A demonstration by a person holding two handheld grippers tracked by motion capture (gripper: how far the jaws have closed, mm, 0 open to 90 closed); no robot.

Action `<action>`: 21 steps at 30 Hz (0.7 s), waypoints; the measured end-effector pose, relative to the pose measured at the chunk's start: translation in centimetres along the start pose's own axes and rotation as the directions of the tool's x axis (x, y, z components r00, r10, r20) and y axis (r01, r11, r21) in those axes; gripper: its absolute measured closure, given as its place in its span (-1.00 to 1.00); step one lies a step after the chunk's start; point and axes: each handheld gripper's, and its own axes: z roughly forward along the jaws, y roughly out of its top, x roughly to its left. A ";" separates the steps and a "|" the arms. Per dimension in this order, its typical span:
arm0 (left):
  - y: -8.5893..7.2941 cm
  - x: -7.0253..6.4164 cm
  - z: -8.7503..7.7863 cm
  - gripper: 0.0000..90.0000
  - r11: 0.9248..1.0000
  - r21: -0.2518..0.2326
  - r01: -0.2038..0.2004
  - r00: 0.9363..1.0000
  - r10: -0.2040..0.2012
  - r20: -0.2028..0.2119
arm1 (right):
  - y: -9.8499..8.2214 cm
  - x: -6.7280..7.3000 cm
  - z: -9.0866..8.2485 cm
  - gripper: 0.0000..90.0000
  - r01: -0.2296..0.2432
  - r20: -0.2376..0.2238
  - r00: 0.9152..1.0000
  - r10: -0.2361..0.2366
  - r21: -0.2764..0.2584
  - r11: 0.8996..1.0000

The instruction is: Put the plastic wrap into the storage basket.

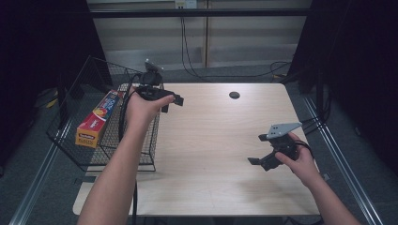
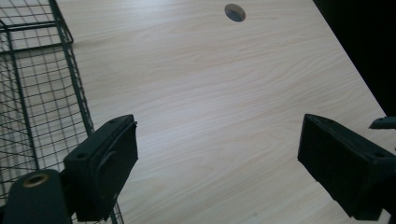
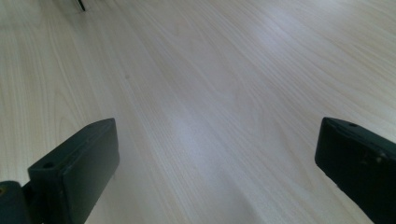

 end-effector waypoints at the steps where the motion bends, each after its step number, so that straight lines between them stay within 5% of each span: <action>1: -0.1 -0.1 0.2 -0.73 1.000 0.001 0.002 1.000 -0.002 0.003 | 0.0 0.0 0.0 -1.00 0.000 0.001 1.000 0.000 0.001 1.000; 21: -2.0 -2.6 3.0 -0.74 0.997 -0.005 -0.083 0.995 0.084 0.050 | -0.2 0.0 0.2 -1.00 0.000 -0.003 1.000 0.000 0.004 1.000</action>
